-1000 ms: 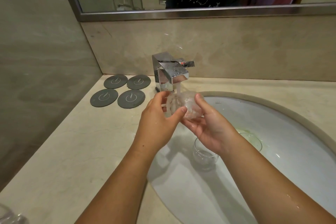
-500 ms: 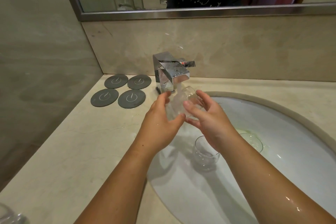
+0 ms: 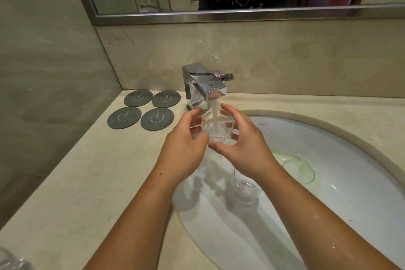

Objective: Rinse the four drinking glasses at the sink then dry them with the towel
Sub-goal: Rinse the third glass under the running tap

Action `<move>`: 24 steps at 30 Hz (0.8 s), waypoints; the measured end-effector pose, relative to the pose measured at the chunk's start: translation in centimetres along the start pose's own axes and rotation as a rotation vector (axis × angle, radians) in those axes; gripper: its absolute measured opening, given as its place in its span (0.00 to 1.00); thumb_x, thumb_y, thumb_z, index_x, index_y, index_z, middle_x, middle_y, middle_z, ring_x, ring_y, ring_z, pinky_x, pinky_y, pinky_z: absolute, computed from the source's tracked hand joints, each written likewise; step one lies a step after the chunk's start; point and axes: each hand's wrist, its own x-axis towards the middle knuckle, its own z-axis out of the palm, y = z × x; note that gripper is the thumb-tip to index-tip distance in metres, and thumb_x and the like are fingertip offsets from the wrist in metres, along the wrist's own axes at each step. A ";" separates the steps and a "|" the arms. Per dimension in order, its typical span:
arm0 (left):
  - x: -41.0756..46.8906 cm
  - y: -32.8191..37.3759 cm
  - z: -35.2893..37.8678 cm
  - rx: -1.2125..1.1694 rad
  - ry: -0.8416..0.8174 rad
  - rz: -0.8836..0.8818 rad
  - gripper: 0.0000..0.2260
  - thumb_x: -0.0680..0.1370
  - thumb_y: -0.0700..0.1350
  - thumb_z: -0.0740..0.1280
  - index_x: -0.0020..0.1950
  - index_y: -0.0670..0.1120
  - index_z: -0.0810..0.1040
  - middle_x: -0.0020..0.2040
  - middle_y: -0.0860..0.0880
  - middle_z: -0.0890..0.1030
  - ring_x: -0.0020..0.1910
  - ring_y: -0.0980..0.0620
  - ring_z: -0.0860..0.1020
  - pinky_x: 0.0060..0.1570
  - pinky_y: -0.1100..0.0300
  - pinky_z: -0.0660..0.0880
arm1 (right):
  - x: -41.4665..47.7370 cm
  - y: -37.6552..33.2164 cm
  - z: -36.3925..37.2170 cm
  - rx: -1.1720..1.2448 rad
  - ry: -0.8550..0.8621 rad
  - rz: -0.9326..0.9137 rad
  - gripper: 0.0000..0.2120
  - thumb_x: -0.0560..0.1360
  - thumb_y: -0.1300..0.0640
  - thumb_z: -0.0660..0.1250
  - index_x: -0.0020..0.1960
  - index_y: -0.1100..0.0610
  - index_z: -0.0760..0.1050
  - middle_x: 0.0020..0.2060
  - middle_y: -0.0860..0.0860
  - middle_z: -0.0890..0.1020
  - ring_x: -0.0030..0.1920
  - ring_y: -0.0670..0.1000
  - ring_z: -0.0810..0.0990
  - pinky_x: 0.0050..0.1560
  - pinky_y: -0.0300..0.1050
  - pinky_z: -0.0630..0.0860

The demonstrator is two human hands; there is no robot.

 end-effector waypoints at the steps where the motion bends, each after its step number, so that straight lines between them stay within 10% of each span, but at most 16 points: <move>1: 0.0 0.0 0.0 0.000 -0.002 0.001 0.24 0.78 0.42 0.64 0.74 0.55 0.73 0.64 0.60 0.81 0.62 0.60 0.81 0.66 0.53 0.77 | 0.0 -0.1 -0.1 0.000 -0.009 -0.005 0.44 0.69 0.57 0.83 0.79 0.44 0.66 0.70 0.39 0.74 0.68 0.42 0.75 0.71 0.49 0.75; 7: 0.2 0.1 -0.6 0.018 -0.001 -0.050 0.15 0.82 0.46 0.62 0.68 0.56 0.78 0.58 0.58 0.83 0.57 0.58 0.80 0.56 0.58 0.74 | -0.1 -1.0 -0.8 0.156 -0.069 0.181 0.43 0.70 0.50 0.83 0.79 0.43 0.66 0.64 0.38 0.79 0.53 0.39 0.82 0.51 0.33 0.78; 13: 0.0 -0.3 -1.0 0.050 -0.059 -0.113 0.15 0.82 0.63 0.60 0.55 0.55 0.81 0.44 0.54 0.83 0.44 0.51 0.81 0.42 0.56 0.72 | 0.4 -2.0 -0.6 0.215 -0.120 0.458 0.28 0.72 0.36 0.73 0.68 0.46 0.75 0.53 0.48 0.84 0.36 0.47 0.77 0.39 0.43 0.74; 18: -0.2 -0.3 -1.4 0.145 -0.009 -0.130 0.18 0.81 0.66 0.60 0.55 0.55 0.81 0.45 0.52 0.83 0.46 0.50 0.81 0.41 0.56 0.73 | 0.8 -2.7 -0.6 0.422 -0.359 0.694 0.34 0.66 0.33 0.71 0.65 0.53 0.77 0.45 0.59 0.73 0.35 0.54 0.71 0.32 0.46 0.69; 24: -0.6 0.0 -2.1 0.202 -0.039 -0.097 0.20 0.80 0.67 0.62 0.50 0.53 0.83 0.38 0.50 0.84 0.43 0.50 0.83 0.39 0.57 0.72 | 0.0 -3.0 -1.3 0.448 -0.536 0.831 0.25 0.78 0.34 0.64 0.49 0.56 0.81 0.48 0.63 0.84 0.39 0.56 0.79 0.29 0.42 0.72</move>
